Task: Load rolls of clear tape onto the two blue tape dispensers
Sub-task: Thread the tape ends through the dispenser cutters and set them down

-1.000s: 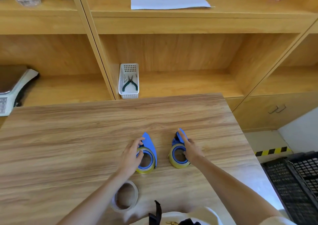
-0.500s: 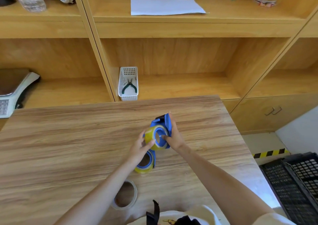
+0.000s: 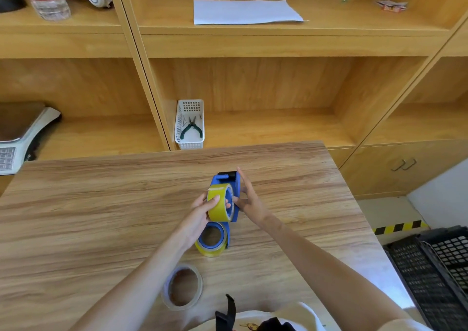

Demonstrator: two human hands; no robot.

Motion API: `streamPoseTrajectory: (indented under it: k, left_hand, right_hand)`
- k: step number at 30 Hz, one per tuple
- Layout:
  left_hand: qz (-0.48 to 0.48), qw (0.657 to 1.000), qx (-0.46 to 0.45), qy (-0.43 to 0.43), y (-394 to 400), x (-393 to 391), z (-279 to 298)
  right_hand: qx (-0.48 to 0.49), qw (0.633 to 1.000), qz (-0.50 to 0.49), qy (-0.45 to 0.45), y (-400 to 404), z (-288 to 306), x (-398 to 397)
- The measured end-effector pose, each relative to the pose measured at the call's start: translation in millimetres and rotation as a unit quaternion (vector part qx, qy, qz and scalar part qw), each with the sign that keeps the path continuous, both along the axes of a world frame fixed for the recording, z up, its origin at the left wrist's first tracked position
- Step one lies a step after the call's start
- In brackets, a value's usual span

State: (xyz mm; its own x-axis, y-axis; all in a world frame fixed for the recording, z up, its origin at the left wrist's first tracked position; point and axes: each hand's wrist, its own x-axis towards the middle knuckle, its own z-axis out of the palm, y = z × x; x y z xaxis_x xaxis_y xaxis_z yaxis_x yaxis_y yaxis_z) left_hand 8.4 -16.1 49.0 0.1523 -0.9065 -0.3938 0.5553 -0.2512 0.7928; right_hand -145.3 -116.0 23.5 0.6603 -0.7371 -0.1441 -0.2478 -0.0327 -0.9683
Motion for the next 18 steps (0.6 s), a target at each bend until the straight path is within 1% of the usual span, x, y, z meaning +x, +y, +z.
streamPoseTrajectory:
  k: [1, 4, 7, 9, 14, 18]
  left_hand:
    - [0.002, 1.0, -0.005, -0.003, -0.2, -1.1, 1.0]
    - [0.013, 1.0, 0.004, -0.023, -0.6, -4.0, 4.4]
    - [0.03, 0.998, 0.02, -0.055, 2.4, -5.3, 7.3]
    - [0.041, 0.995, 0.021, -0.083, 4.1, -5.2, 8.2]
    - [0.067, 0.992, 0.025, -0.106, 6.9, -5.3, 14.1]
    - [0.083, 0.985, 0.033, -0.151, 8.4, -6.4, 17.6]
  right_hand:
    - [-0.003, 1.0, -0.005, -0.003, -0.1, -0.3, -0.2]
    - [-0.08, 0.996, -0.032, 0.022, -5.8, -7.0, 0.9]
    - [-0.131, 0.99, -0.052, 0.006, -9.5, -9.5, 3.4]
    - [-0.139, 0.988, -0.062, -0.001, -10.8, -6.3, 6.7]
    - [-0.169, 0.982, -0.084, 0.006, -14.3, -10.6, 10.6]
    - [-0.162, 0.982, -0.098, 0.015, -13.5, -5.2, 16.7]
